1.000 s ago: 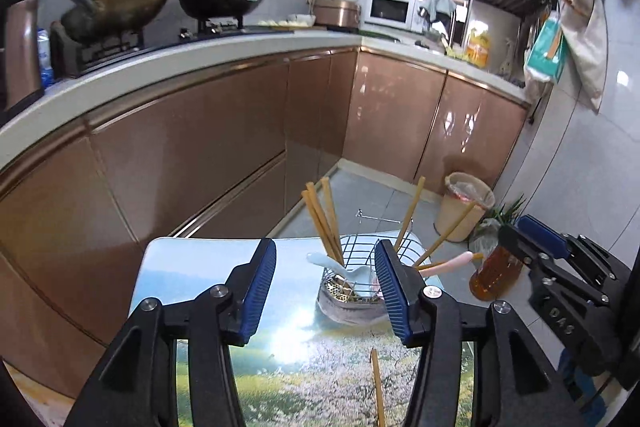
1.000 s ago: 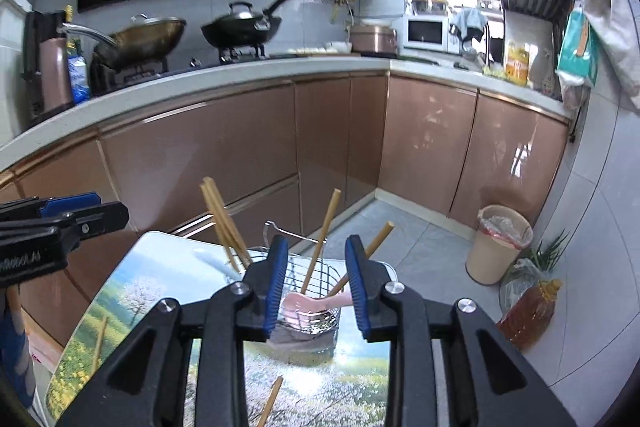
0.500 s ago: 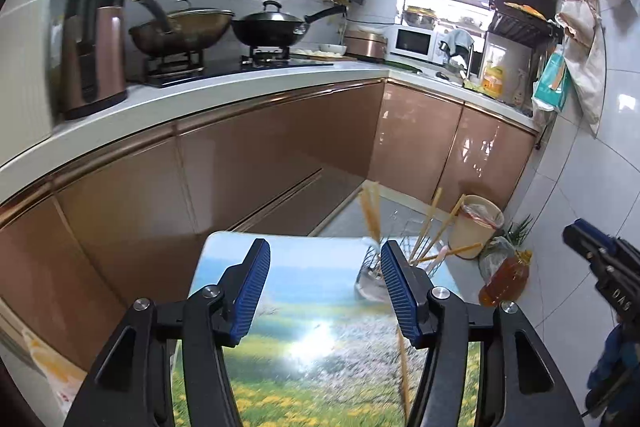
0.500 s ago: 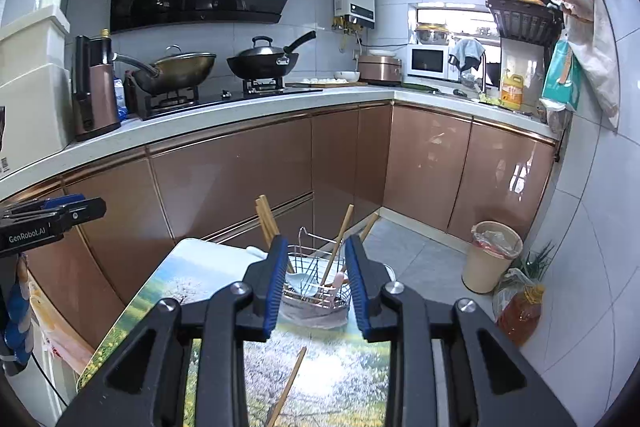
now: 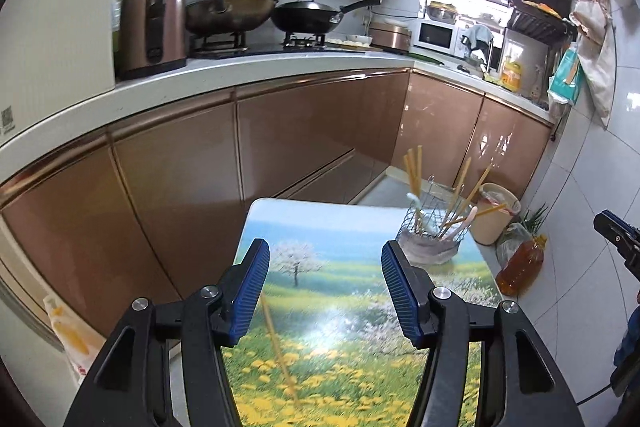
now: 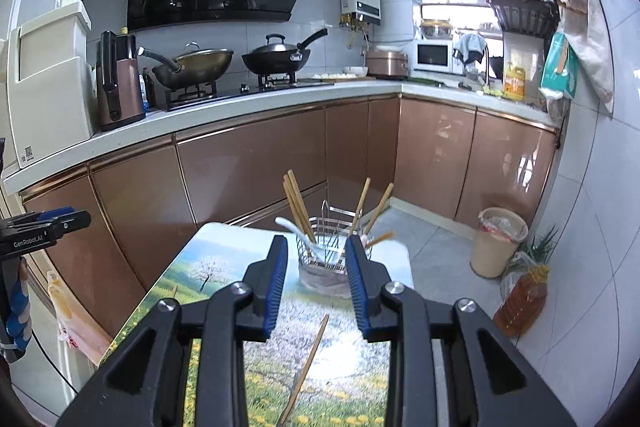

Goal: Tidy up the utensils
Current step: 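Withdraw both open tools from the holder back over the remaining chopsticks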

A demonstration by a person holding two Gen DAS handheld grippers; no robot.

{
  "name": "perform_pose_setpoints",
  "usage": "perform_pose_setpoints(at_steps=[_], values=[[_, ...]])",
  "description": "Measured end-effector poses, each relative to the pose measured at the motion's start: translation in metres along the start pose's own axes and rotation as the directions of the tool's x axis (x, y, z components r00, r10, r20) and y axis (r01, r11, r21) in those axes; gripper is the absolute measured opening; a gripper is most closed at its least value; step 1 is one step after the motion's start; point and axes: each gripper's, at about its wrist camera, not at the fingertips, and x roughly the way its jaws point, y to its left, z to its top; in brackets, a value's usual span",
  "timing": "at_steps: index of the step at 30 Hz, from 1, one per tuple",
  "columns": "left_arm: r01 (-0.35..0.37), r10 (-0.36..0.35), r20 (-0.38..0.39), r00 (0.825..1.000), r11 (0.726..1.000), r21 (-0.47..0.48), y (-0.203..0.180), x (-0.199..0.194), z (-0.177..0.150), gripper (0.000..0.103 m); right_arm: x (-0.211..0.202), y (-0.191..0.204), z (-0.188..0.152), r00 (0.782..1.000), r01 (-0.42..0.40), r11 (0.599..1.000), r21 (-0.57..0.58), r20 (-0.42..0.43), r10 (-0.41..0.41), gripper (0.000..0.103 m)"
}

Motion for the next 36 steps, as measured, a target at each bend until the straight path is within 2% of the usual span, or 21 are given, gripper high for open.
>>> perform_pose_setpoints(at_steps=[5,14,21,36], values=[[-0.012,0.012,-0.029,1.000,1.000,-0.014,0.011,-0.001,-0.006,0.058,0.001,0.004,-0.005,1.000,-0.007,1.000,-0.001,-0.027,0.007,0.028],[-0.042,0.038,-0.083,0.996,0.998,-0.045,0.022,0.020,-0.021,0.060,0.019,0.007,-0.016,0.997,-0.037,0.999,-0.003,-0.068,0.037,0.028],[-0.119,0.117,-0.045,0.992,0.992,-0.043,0.013,0.031,-0.045,0.061,0.044,0.009,-0.039,0.992,-0.067,0.998,0.004,-0.107,0.067,0.028],[-0.179,0.180,0.031,0.983,0.983,-0.034,-0.003,0.044,-0.064,0.069,0.086,0.006,-0.076,0.980,-0.071,0.997,0.030,-0.186,0.076,0.028]])
